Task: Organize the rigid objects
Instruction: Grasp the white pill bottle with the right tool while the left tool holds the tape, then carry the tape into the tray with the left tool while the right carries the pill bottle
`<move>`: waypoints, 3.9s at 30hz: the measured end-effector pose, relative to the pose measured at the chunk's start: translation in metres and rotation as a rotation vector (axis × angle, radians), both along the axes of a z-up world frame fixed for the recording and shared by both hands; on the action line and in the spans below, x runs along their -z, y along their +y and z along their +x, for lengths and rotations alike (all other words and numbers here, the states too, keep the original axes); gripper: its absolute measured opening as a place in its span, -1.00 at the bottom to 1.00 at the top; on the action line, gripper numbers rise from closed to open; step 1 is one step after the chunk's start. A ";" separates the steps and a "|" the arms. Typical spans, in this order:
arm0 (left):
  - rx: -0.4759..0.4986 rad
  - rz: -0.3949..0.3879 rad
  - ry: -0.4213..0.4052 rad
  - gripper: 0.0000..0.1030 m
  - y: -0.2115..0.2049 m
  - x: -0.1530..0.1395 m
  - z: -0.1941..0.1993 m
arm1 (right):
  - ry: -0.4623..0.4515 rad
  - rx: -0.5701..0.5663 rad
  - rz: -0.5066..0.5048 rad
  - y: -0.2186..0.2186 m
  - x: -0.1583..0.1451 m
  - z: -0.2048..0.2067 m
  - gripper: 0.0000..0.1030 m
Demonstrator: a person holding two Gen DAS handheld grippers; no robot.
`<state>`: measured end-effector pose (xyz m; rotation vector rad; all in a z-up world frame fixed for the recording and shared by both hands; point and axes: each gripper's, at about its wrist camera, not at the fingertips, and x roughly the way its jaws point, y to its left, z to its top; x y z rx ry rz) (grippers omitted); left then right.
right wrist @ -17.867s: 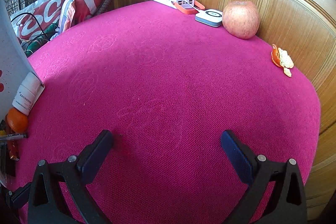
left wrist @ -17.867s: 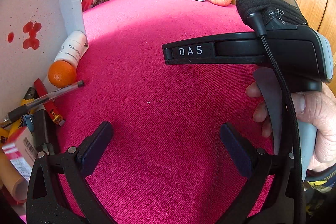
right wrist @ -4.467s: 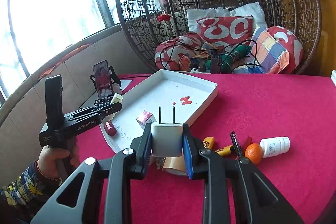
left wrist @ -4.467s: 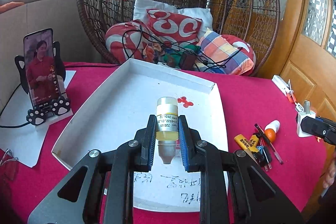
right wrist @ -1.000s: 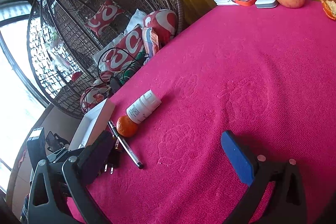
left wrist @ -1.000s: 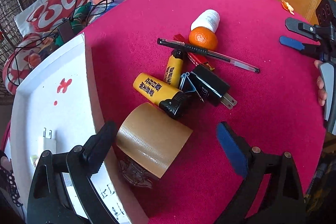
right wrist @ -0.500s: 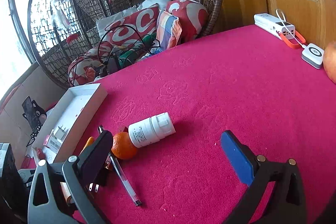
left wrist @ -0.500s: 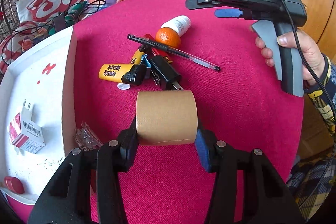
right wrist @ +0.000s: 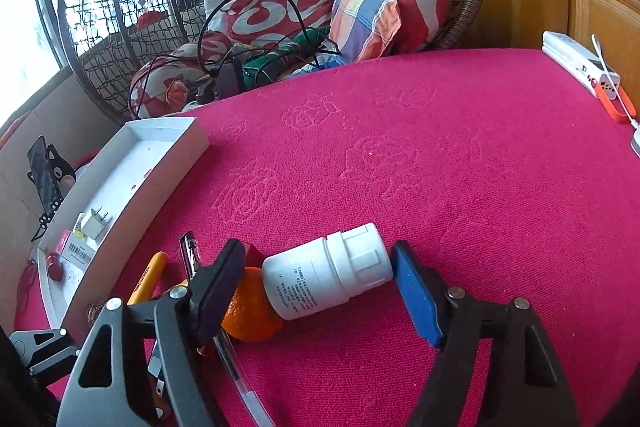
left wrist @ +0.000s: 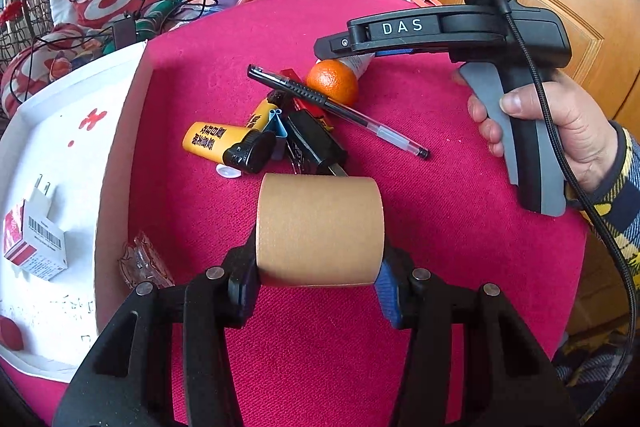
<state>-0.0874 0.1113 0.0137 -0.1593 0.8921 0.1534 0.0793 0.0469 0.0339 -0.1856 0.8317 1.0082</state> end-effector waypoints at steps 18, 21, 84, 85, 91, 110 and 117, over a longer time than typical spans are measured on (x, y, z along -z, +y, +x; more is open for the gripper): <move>-0.019 -0.089 -0.082 -0.08 -0.006 -0.009 -0.023 | -0.060 -0.040 0.043 -0.035 -0.016 -0.010 0.81; -0.025 -0.108 -0.091 -0.08 -0.004 -0.009 -0.024 | -0.132 -0.092 -0.042 -0.029 -0.011 -0.014 0.81; -0.182 -0.066 -0.367 -0.08 0.019 -0.074 -0.102 | -0.171 -0.120 0.197 -0.028 -0.097 -0.090 0.16; -0.190 -0.068 -0.373 -0.08 0.021 -0.074 -0.106 | -0.172 -0.126 0.196 -0.026 -0.098 -0.092 0.16; -0.244 -0.082 -0.401 -0.08 0.037 -0.075 -0.122 | -0.193 -0.159 0.182 -0.011 -0.103 -0.105 0.16; -0.486 -0.041 -0.465 -0.08 0.154 -0.107 -0.138 | -0.103 -0.280 0.162 0.094 -0.099 -0.139 0.16; -0.608 -0.052 -0.427 -0.08 0.212 -0.096 -0.117 | -0.032 -0.250 0.109 0.144 -0.078 -0.133 0.16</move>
